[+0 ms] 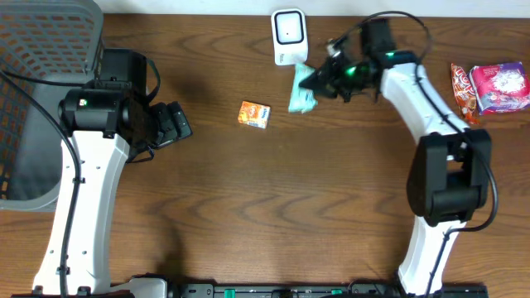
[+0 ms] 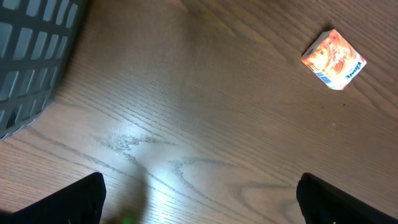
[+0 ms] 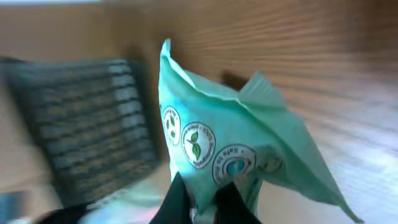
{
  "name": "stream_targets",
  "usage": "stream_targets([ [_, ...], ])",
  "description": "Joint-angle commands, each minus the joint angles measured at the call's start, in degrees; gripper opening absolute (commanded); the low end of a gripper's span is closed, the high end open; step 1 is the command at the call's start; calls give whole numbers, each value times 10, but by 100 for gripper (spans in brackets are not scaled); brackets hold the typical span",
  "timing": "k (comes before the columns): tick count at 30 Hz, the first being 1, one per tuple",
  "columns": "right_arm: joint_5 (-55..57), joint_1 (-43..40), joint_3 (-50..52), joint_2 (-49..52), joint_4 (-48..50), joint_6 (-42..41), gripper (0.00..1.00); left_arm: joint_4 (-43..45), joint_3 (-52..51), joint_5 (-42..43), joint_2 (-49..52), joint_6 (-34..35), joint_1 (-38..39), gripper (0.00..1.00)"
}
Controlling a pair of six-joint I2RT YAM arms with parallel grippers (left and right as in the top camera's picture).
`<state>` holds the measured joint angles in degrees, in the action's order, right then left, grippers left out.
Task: Scan the item barcode
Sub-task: 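Carry the mint-green pouch to the scanner, barcode facing it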
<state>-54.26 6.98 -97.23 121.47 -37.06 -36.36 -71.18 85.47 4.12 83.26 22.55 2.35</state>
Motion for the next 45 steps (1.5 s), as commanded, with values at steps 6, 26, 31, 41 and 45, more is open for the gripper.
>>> stream_targets([
  [6, -202, -33, -7, -3, 19, -186, 2, -2, -2, -5, 4, 5, -1, 98],
  [26, 23, 77, -7, -3, 176, -113, 1, -2, -2, -5, 4, 5, -1, 98],
  [31, 165, 90, -20, -3, 299, -190, 1, -2, -2, -5, 4, 5, -1, 98],
  [41, 400, 97, -45, 6, 379, -215, 1, -2, -2, -5, 4, 5, -1, 98],
  [45, 441, 98, -46, 26, 398, -215, 1, -2, -2, -5, 4, 5, -1, 98],
])
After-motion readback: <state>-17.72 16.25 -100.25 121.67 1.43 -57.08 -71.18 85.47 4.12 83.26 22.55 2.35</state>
